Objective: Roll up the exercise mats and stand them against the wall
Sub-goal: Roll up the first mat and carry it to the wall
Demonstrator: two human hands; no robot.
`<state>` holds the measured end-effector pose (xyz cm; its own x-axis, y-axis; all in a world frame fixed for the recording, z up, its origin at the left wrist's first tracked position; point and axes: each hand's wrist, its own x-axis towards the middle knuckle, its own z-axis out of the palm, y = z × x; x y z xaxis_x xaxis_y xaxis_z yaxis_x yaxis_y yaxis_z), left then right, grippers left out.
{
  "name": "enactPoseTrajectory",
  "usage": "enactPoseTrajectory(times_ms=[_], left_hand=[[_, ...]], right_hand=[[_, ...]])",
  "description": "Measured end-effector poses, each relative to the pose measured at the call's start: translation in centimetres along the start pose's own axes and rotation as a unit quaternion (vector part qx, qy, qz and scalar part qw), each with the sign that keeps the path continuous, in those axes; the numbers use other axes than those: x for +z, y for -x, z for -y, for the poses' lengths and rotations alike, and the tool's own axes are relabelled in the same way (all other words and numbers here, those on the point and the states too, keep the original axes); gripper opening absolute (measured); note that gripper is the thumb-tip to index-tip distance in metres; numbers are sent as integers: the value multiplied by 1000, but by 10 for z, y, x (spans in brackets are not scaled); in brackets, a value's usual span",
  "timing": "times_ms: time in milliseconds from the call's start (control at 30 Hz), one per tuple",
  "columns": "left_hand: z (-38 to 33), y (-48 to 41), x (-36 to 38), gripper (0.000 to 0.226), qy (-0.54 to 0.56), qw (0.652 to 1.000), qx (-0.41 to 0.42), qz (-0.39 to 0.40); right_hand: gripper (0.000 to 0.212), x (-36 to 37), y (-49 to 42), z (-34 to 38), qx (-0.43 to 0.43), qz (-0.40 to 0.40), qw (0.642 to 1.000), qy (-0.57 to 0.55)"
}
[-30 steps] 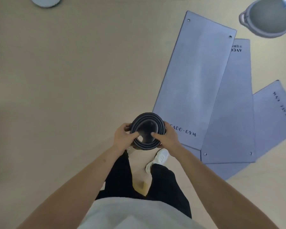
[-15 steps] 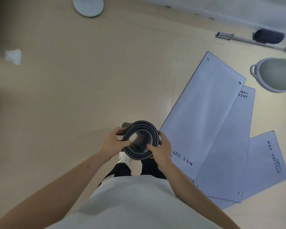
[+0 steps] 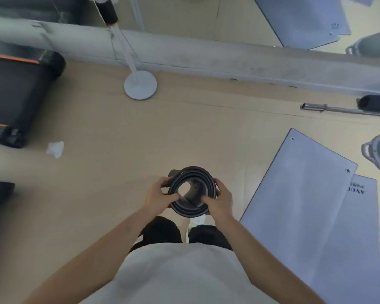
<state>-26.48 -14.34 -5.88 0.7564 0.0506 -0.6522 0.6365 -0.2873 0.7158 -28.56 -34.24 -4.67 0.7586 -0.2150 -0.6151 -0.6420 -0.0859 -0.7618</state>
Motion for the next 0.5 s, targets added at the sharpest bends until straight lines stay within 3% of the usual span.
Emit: enactPoseTrajectory(times_ms=[100, 233, 500], left_hand=[[-43, -43, -2, 70, 11, 1000, 1, -16], [-83, -107, -7, 64, 32, 999, -6, -21], [-168, -254, -37, 51, 101, 994, -50, 5]], right_hand=[[68, -3, -48, 49, 4, 9, 1000, 22], [57, 2, -114, 102, -10, 19, 998, 52], [74, 38, -253, 217, -2, 8, 994, 109]])
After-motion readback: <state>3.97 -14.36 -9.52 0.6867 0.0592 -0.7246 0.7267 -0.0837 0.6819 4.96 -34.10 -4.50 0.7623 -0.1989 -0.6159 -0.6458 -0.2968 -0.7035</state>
